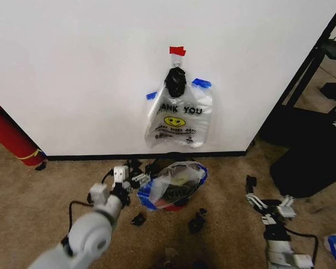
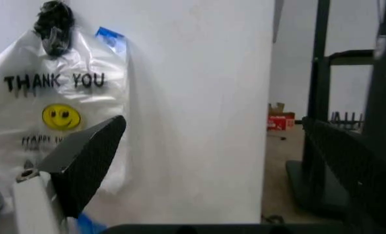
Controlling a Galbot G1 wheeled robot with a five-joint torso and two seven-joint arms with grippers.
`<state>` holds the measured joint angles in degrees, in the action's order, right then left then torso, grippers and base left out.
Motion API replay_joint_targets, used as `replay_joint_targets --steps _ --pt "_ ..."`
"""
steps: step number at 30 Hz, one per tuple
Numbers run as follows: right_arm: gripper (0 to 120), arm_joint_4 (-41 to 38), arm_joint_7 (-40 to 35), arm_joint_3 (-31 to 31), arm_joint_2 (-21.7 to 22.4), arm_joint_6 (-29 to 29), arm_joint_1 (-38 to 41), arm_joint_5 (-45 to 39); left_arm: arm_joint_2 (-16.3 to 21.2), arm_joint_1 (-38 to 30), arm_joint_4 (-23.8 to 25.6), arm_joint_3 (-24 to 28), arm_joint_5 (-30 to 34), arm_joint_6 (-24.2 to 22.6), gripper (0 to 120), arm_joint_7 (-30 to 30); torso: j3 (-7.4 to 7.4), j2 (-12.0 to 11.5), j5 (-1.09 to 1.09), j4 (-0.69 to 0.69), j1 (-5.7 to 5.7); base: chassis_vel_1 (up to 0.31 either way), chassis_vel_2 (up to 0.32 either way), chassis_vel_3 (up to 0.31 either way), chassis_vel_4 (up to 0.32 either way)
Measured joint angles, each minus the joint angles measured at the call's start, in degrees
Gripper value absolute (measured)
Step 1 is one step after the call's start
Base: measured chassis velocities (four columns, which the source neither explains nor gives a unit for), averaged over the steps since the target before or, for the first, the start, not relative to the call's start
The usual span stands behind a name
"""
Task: Pick up the garbage bag from the wall and place it over the trash bin.
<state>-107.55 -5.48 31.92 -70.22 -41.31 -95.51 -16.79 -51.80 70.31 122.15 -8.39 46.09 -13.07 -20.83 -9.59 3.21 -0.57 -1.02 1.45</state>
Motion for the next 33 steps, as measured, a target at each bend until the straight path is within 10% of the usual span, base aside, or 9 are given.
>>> replay_joint_targets --steps 15,24,33 --pt "100 -3.6 -2.7 3.7 -2.3 -5.7 -11.2 0.0 0.7 -32.6 -23.6 14.4 17.8 -15.2 100 11.2 0.00 0.0 0.01 -0.01 0.00 0.000 0.000 0.000 0.000" --pt "100 -3.8 -3.5 4.3 -1.3 -4.4 -11.3 -0.6 -1.7 -34.7 -28.7 17.2 13.2 -18.6 99 15.8 0.00 0.0 0.01 0.00 0.00 0.000 0.000 0.000 0.000" --pt "100 -4.3 -4.1 5.9 -0.6 -3.2 -11.0 -1.5 -5.6 -36.9 -33.6 17.9 13.7 -18.6 73 14.5 0.00 0.0 0.02 -0.01 0.00 0.000 0.000 0.000 0.000"
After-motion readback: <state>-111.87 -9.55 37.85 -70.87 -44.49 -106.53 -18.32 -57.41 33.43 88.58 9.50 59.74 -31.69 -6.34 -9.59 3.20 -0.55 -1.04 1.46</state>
